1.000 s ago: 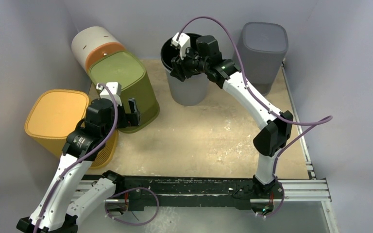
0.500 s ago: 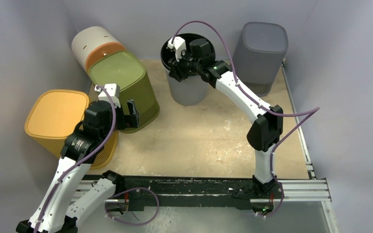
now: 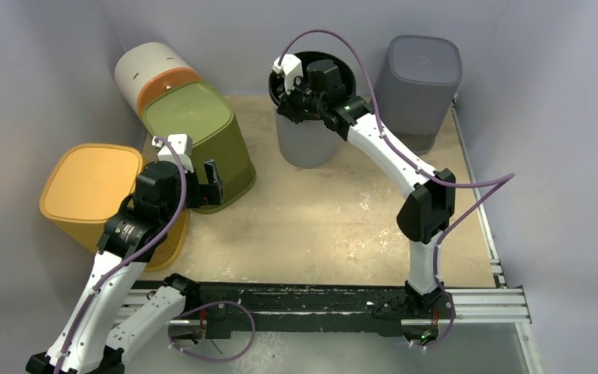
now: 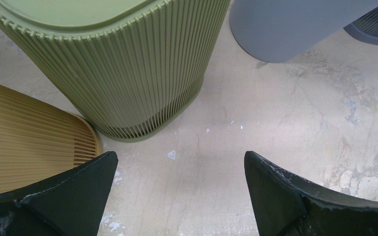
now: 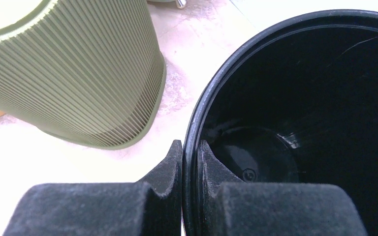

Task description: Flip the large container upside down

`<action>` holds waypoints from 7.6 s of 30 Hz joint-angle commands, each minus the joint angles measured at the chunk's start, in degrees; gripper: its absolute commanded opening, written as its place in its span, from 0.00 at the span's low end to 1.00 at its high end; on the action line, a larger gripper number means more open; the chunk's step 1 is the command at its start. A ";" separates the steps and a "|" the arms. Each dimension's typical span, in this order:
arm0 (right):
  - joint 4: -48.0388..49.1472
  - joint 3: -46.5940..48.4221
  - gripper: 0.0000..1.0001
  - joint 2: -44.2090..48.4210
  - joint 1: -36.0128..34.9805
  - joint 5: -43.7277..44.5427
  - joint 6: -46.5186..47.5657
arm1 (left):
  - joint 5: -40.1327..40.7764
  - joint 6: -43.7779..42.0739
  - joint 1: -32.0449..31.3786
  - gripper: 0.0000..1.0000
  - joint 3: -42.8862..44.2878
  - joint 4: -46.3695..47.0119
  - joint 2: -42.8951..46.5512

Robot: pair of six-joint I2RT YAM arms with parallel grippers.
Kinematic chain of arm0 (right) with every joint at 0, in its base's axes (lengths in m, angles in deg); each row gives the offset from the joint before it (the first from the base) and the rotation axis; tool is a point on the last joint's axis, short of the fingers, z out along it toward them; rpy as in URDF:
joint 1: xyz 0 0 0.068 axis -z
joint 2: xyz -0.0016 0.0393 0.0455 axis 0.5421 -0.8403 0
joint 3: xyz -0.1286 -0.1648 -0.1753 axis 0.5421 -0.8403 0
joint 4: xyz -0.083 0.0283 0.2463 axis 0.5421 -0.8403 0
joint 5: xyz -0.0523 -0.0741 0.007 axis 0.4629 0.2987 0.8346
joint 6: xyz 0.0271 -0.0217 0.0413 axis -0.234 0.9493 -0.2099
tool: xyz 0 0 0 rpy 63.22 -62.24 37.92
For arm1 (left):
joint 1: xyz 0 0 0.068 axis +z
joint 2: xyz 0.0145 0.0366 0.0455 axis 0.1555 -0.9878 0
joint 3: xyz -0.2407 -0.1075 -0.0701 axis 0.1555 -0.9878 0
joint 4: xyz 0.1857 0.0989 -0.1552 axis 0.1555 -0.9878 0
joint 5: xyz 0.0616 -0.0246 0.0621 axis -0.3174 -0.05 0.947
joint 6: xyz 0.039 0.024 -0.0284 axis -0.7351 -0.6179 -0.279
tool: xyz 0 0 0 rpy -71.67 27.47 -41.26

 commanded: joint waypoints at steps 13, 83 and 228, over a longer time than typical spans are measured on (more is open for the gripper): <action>1.74 9.59 0.20 2.81 0.00 -0.64 -3.05 | 1.40 0.47 -0.12 0.97 0.77 -0.65 1.58; 2.29 17.04 0.00 9.90 -0.05 4.27 -5.94 | 3.49 0.95 -0.15 0.97 4.19 -2.93 2.85; 132.97 -106.31 0.30 7.98 29.57 -22.84 -96.85 | 10.67 3.96 -0.15 0.97 27.58 -10.41 -10.82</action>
